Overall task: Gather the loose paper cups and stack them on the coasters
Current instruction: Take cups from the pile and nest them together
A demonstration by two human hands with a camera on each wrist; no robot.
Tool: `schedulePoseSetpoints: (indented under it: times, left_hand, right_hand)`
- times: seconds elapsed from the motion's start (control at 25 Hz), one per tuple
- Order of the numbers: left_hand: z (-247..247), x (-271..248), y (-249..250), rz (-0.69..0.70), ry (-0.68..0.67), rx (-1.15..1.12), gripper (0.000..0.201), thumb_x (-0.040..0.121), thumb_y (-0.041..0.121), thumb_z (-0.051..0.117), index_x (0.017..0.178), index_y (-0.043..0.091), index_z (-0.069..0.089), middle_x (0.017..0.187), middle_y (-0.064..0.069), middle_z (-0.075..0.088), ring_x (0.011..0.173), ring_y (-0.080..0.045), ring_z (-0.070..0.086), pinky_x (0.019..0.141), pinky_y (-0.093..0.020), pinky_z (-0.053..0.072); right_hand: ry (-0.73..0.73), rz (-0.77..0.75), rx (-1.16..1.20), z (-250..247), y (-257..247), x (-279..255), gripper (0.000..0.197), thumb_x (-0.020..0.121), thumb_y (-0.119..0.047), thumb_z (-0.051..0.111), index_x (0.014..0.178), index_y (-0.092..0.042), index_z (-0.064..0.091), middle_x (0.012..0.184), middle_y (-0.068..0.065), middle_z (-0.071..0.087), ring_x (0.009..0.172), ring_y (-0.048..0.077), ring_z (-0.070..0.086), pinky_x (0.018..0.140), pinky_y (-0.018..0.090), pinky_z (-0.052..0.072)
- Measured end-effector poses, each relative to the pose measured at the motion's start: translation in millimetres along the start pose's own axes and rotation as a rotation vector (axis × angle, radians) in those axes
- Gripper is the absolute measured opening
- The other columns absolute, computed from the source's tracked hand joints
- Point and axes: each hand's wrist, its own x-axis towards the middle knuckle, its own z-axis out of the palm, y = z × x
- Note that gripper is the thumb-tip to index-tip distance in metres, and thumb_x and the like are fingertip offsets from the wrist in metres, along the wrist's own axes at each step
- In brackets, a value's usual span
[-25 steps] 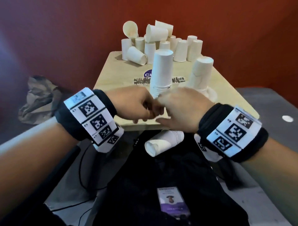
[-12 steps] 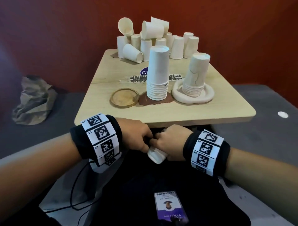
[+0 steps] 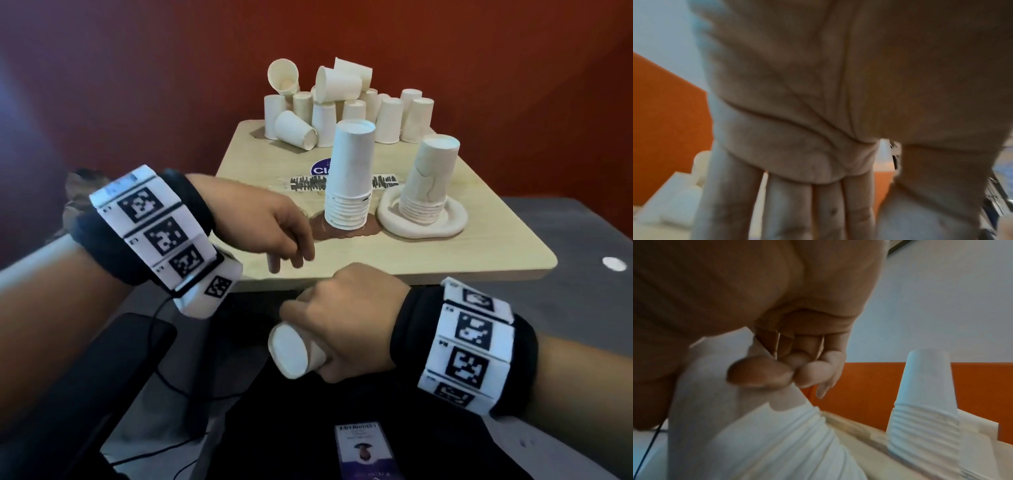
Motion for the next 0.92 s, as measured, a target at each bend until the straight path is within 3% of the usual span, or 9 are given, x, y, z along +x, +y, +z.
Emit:
schedulePoseSetpoints:
  times: [0.08, 0.16, 0.28, 0.44, 0.56, 0.72, 0.92]
  left_hand:
    - [-18.6, -12.1, -2.6, -0.016, 0.087, -0.070, 0.035, 0.097, -0.003, 0.044, 0.116, 0.015, 0.067, 0.109, 0.001, 0.074, 0.086, -0.019, 0.072, 0.091, -0.030, 0.052]
    - [-39.6, -23.8, -4.2, -0.034, 0.167, -0.093, 0.038, 0.098, -0.004, 0.043, 0.113, 0.020, 0.068, 0.106, 0.002, 0.075, 0.087, -0.021, 0.072, 0.093, -0.037, 0.052]
    - [-66.9, -33.7, -5.5, -0.081, 0.258, -0.101, 0.038, 0.100, -0.002, 0.043, 0.113, 0.025, 0.066, 0.107, 0.002, 0.074, 0.094, -0.025, 0.073, 0.099, -0.043, 0.051]
    - [-95.5, -39.7, -11.6, -0.122, 0.372, -0.105, 0.035, 0.103, 0.003, 0.042, 0.121, 0.022, 0.065, 0.105, 0.004, 0.075, 0.088, -0.018, 0.074, 0.093, -0.038, 0.054]
    - [-105.8, -42.5, -19.6, -0.127, 0.391, -0.165, 0.031, 0.104, 0.008, 0.044, 0.120, 0.023, 0.067, 0.107, 0.003, 0.076, 0.087, -0.016, 0.075, 0.088, -0.034, 0.054]
    - [-104.2, -37.6, -29.0, -0.119, 0.395, -0.223, 0.030, 0.103, 0.008, 0.046, 0.123, 0.023, 0.064, 0.109, 0.002, 0.075, 0.089, -0.019, 0.075, 0.084, -0.030, 0.054]
    - [-100.5, -19.1, -44.9, -0.149, 0.296, -0.215, 0.031, 0.103, 0.009, 0.048, 0.126, 0.024, 0.061, 0.114, 0.001, 0.073, 0.092, -0.019, 0.075, 0.093, -0.035, 0.054]
  right_hand:
    - [0.102, 0.080, 0.048, -20.5, 9.2, -3.7, 0.051, 0.072, -0.058, 0.066, 0.110, -0.028, 0.051, 0.094, -0.002, 0.067, 0.074, 0.027, 0.059, 0.058, 0.032, 0.041]
    - [0.221, 0.166, 0.127, -42.9, 24.1, -6.5, 0.052, 0.070, -0.064, 0.065, 0.108, -0.031, 0.052, 0.087, -0.006, 0.065, 0.074, 0.023, 0.059, 0.060, 0.032, 0.046]
    - [0.391, 0.259, 0.277, -67.8, 54.4, 0.6, 0.056, 0.069, -0.064, 0.072, 0.112, -0.031, 0.056, 0.076, -0.015, 0.056, 0.074, 0.014, 0.054, 0.059, 0.029, 0.042]
    - [0.555, 0.307, 0.424, -76.9, 93.2, 32.0, 0.054, 0.069, -0.055, 0.080, 0.107, -0.023, 0.057, 0.094, -0.010, 0.062, 0.087, 0.016, 0.057, 0.072, 0.031, 0.043]
    - [0.537, 0.338, 0.516, -77.3, 112.3, 59.6, 0.053, 0.068, -0.051, 0.082, 0.105, -0.021, 0.058, 0.098, -0.007, 0.063, 0.087, 0.016, 0.059, 0.075, 0.031, 0.046]
    - [0.411, 0.377, 0.502, -73.4, 125.6, 91.1, 0.065, 0.065, -0.059, 0.081, 0.117, -0.024, 0.062, 0.102, -0.006, 0.064, 0.093, 0.016, 0.060, 0.080, 0.032, 0.051]
    - [0.244, 0.355, 0.295, -79.9, 122.8, 113.9, 0.061, 0.064, -0.058, 0.078, 0.114, -0.025, 0.064, 0.094, -0.005, 0.064, 0.085, 0.018, 0.062, 0.073, 0.033, 0.056]
